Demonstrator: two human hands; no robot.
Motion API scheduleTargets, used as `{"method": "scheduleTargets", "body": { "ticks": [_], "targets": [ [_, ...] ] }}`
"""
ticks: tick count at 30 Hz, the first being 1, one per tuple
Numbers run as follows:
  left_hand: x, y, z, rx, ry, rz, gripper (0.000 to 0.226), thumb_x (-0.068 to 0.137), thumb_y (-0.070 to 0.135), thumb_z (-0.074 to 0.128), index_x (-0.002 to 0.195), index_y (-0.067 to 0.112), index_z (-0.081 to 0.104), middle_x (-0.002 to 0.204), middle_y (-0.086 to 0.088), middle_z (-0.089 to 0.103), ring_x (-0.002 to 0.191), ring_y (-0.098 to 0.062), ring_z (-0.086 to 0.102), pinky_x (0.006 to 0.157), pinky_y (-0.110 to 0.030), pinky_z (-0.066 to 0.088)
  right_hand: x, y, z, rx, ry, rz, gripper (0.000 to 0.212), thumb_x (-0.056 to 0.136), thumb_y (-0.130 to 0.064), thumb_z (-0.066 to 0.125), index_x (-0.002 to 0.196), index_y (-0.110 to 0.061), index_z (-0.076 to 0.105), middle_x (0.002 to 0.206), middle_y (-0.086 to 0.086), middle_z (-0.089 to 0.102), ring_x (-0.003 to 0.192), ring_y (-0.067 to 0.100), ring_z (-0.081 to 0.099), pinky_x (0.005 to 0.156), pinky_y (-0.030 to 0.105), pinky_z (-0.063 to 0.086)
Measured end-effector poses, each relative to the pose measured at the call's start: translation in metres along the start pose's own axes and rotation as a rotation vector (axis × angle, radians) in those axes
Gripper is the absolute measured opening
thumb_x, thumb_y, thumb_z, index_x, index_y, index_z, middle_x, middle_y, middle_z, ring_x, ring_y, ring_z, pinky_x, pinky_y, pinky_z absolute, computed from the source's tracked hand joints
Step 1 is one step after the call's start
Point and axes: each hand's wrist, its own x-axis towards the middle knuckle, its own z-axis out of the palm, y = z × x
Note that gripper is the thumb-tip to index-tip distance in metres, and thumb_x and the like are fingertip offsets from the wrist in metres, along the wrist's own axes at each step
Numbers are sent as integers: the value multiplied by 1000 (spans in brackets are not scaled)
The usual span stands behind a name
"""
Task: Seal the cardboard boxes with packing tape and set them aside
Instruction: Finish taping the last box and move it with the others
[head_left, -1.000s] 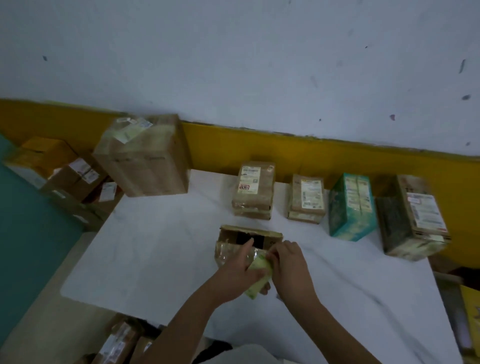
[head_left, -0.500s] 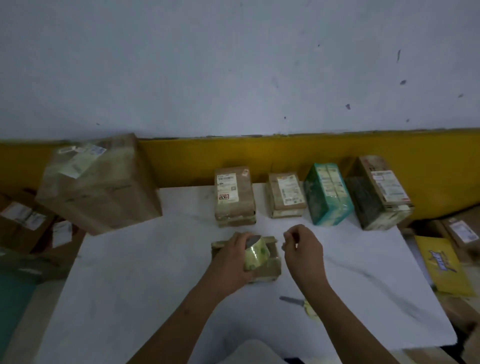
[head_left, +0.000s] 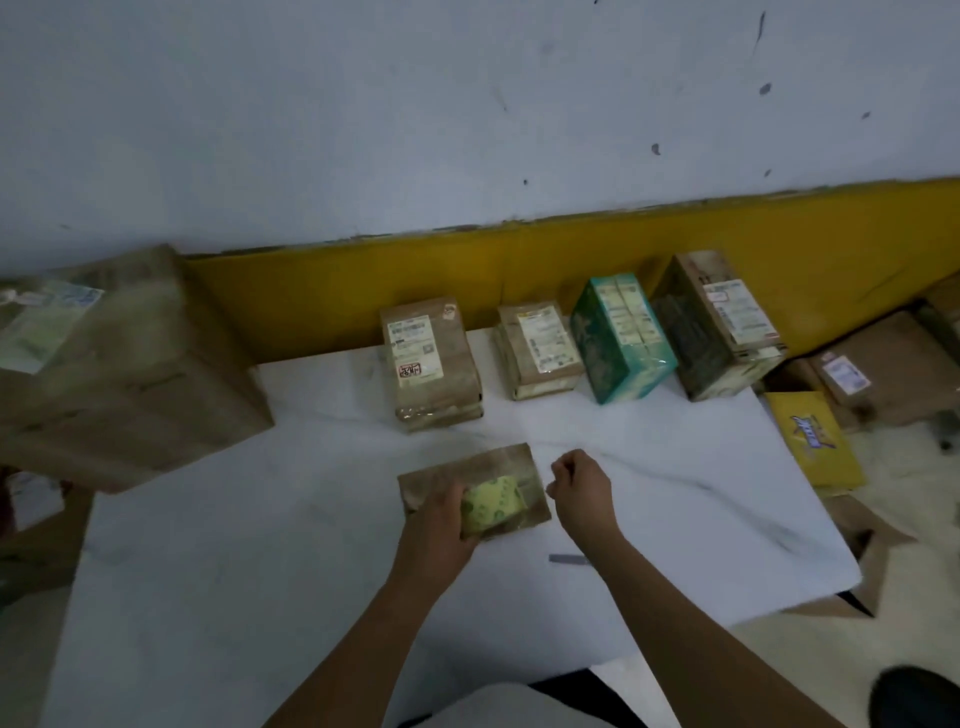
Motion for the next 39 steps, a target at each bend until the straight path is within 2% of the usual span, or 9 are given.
{"method": "scheduleTargets", "body": {
  "ticks": [4, 8, 11, 15, 18, 22, 29, 33, 39],
  "targets": [
    [11, 6, -2, 76, 9, -19, 49, 93, 32, 56, 134, 16, 35, 125, -7, 58, 106, -25, 61, 78, -32, 48, 8, 9, 8, 4, -22, 38, 16, 97, -10, 42, 85, -11, 54, 87, 8, 62, 82, 25, 62, 68, 34, 48],
    [29, 17, -10, 138, 38, -85, 41, 96, 22, 51, 133, 15, 34, 110, -5, 64, 93, -22, 64, 72, -32, 50, 18, 6, 14, -34, -29, 27, 17, 87, 4, 38, 81, -6, 50, 85, 9, 56, 75, 22, 53, 59, 31, 39],
    [40, 26, -12, 187, 36, -93, 38, 94, 14, 51, 128, 16, 36, 109, -6, 65, 93, -20, 65, 72, -33, 53, 24, 9, 19, -41, -36, 50, 17, 91, 5, 42, 82, -9, 48, 89, 8, 53, 78, 20, 51, 66, 29, 35],
    [36, 21, -3, 157, 25, -108, 44, 92, 33, 57, 131, 17, 43, 122, -2, 57, 107, -22, 59, 75, -32, 48, 31, 32, 25, 30, -36, 172, 17, 88, 10, 45, 85, -7, 49, 94, 13, 57, 87, 25, 55, 70, 26, 36],
    [33, 17, 6, 239, 17, -90, 45, 93, 40, 54, 130, 15, 47, 126, -4, 56, 113, -24, 56, 81, -34, 47, 36, 42, 24, 153, -33, 245, 13, 91, 4, 47, 86, -6, 52, 91, 13, 61, 86, 30, 59, 63, 30, 41],
    [41, 22, 2, 236, 32, -196, 54, 97, 23, 48, 146, 10, 31, 122, -12, 60, 107, -30, 61, 81, -38, 49, 34, 34, 23, 178, -22, 119, 16, 95, -3, 40, 85, -6, 53, 84, 10, 57, 78, 25, 55, 66, 34, 43],
    [43, 25, 3, 223, 48, -202, 40, 93, 22, 55, 127, 9, 38, 107, -10, 63, 88, -28, 65, 65, -36, 50, 48, 39, 29, 100, -87, 101, 14, 95, -2, 41, 87, -4, 53, 89, 9, 57, 82, 23, 54, 67, 32, 38],
    [38, 20, 13, 187, 55, -176, 57, 91, 21, 59, 142, 10, 35, 127, -10, 57, 104, -30, 62, 77, -41, 54, 52, 41, 33, 27, -152, 140, 11, 95, -6, 44, 90, -7, 54, 92, 9, 59, 82, 22, 53, 67, 30, 36],
    [44, 18, 15, 183, 53, -195, 45, 93, 22, 55, 135, 10, 41, 129, -9, 51, 111, -28, 56, 81, -43, 53, 63, 44, 43, 32, -291, 229, 22, 99, -26, 50, 109, -7, 56, 107, 12, 59, 100, 31, 60, 79, 33, 46]
  ]
}}
